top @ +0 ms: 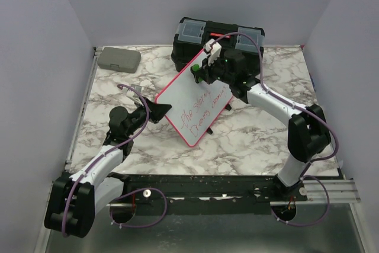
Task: Erase the whiteboard
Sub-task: Erase the whiteboard at the whiteboard stand.
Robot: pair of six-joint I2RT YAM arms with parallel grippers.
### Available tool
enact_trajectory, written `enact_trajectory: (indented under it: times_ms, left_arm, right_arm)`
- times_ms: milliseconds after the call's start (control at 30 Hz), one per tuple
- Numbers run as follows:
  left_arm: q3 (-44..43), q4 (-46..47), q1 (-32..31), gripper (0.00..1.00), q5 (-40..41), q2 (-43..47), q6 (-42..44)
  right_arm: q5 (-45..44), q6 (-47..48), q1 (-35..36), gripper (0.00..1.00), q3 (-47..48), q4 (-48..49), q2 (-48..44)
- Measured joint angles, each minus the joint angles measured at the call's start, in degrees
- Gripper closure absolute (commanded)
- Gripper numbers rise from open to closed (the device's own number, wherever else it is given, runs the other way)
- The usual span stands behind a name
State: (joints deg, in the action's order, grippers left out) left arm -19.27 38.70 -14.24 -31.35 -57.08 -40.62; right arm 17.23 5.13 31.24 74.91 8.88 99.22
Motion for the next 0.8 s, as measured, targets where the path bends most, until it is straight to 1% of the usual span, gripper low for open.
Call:
enact_trajectory:
  times_ms: [233, 500, 633, 800]
  left_arm:
    - [0.09, 0.15, -0.02, 1.0, -0.02, 0.02, 0.02]
    - [0.22, 0.37, 0.0, 1.0, 0.02, 0.0, -0.15]
    - [0.33, 0.66, 0.0, 1.0, 0.02, -0.11, -0.26]
    - [0.33, 0.7, 0.0, 1.0, 0.04, -0.13, -0.31]
  right_arm:
    - [-0.7, 0.55, -2.14, 0.99, -0.39, 1.22, 1.05]
    - [0.72, 1.64, -2.21, 0.99, -9.31, 6.82, -1.68]
    - [0.85, 2.29, 1.09, 0.99, -12.59, 7.34, -4.0]
    - [1.03, 1.86, 6.36, 0.99, -12.39, 7.72, -5.18]
